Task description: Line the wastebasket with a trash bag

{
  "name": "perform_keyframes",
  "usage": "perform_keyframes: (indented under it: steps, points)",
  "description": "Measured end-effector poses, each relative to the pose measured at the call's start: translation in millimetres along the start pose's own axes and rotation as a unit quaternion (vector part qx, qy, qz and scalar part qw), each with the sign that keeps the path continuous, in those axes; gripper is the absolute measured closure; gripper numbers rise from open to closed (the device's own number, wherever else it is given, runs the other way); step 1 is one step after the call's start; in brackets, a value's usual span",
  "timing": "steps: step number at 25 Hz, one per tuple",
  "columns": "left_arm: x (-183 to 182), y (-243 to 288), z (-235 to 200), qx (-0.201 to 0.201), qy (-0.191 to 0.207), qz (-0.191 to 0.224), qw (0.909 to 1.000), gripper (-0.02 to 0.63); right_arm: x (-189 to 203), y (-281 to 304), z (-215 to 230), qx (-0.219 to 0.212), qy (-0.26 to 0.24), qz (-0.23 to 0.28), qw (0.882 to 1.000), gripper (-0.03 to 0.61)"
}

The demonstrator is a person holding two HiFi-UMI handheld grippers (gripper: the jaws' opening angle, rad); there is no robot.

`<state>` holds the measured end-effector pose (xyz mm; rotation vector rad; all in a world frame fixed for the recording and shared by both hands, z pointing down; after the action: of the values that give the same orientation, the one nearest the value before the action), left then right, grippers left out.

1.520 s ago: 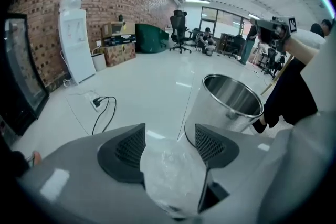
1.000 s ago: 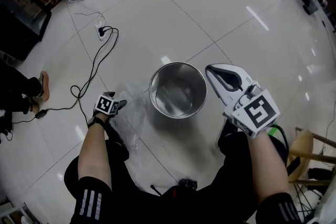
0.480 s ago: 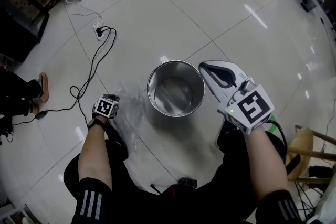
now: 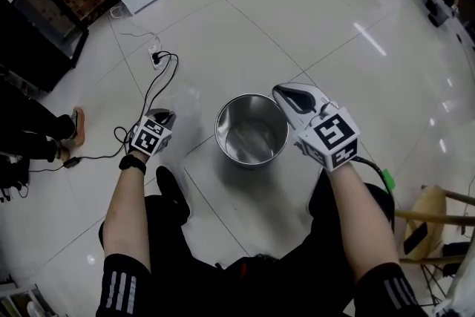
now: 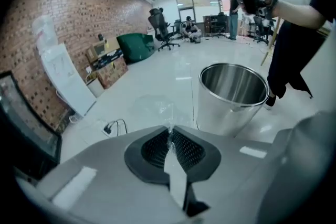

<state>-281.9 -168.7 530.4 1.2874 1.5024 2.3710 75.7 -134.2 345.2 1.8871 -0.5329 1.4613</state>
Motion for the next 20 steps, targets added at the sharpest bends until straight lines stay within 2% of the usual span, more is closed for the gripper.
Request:
perform_keyframes:
  steps: [5, 12, 15, 18, 20]
  points:
    - [-70, -44, 13, -0.019, 0.097, 0.041, 0.9943, 0.614, 0, -2, 2, 0.004, 0.008, 0.003, 1.000, 0.569]
    - [-141, -87, 55, -0.019, 0.177, 0.083, 0.9806, 0.614, -6, -5, 8, 0.009, 0.029, 0.018, 0.999, 0.569]
    - [-159, -93, 82, -0.003, 0.207, 0.091, 0.9741, 0.614, -6, -4, 10, 0.009, 0.040, 0.019, 0.999, 0.569]
    - [-165, -85, 116, 0.029, 0.239, 0.084, 0.9669, 0.614, -5, -2, 12, 0.004, 0.057, 0.018, 0.998, 0.568]
    - [-161, -72, 142, 0.055, 0.262, 0.073, 0.9608, 0.614, -3, 1, 10, -0.009, 0.072, 0.018, 0.997, 0.539]
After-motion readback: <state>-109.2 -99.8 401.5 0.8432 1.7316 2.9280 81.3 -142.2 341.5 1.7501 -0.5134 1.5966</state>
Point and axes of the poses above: the fingertips, and each gripper's own axes: y forward along the fingers, z to its right, x out of its underside, the point moved 7 cm from there along -y, backward along the fingers, and after that the axes turned 4 degrees about x, right-handed, at the moved point
